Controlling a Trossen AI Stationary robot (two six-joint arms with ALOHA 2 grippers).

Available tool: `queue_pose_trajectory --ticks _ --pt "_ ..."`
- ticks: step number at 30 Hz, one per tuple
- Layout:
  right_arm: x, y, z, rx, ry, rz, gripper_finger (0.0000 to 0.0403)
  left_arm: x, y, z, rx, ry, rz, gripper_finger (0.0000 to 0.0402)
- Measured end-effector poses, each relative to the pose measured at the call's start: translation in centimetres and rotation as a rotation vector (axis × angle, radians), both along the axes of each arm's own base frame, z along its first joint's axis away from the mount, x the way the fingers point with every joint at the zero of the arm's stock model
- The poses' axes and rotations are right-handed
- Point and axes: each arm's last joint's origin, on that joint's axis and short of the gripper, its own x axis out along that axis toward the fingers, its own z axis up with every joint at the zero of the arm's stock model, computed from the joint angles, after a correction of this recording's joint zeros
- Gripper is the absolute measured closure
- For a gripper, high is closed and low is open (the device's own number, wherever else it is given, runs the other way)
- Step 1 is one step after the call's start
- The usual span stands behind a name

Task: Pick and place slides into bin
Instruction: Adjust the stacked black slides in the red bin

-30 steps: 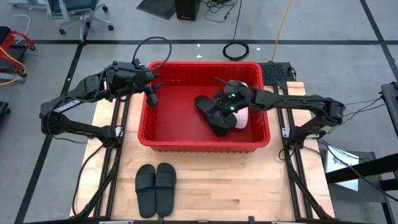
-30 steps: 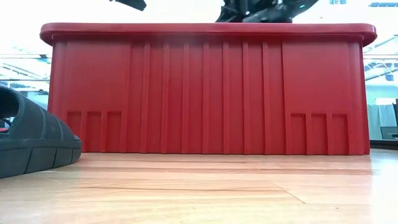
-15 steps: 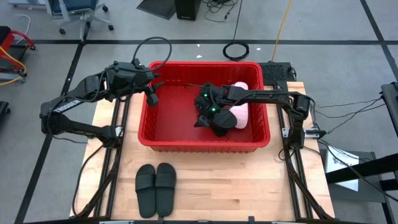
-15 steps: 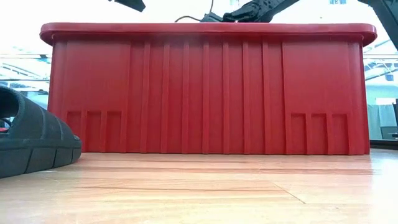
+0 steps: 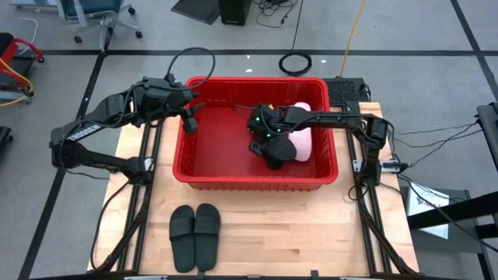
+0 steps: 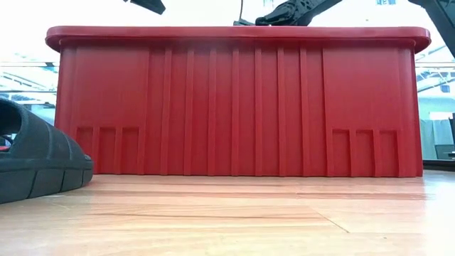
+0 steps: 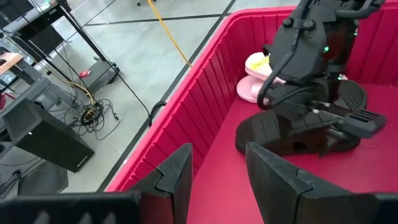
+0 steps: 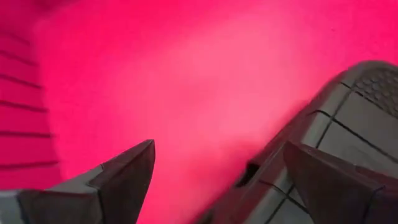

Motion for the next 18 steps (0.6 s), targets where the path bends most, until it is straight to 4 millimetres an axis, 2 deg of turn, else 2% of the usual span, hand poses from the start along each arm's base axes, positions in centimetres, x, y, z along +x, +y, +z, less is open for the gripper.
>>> queue_pose_trajectory --ticks 6,13,18 --pt "-0.8 -1.2 0.0 -0.071 0.056 -0.1 0.0055 0.0 0.0 0.0 0.003 -0.002 0.0 0.0254" --pt "-1.7 -3.0 0.0 -0.039 0.067 -0.198 0.0055 0.0 0.0 0.0 -0.002 -0.007 0.006 0.0254" --pt "-2.2 -3.3 0.4 -0.04 0.063 -0.207 0.0055 0.0 0.0 0.0 0.0 -0.006 0.012 0.0254"
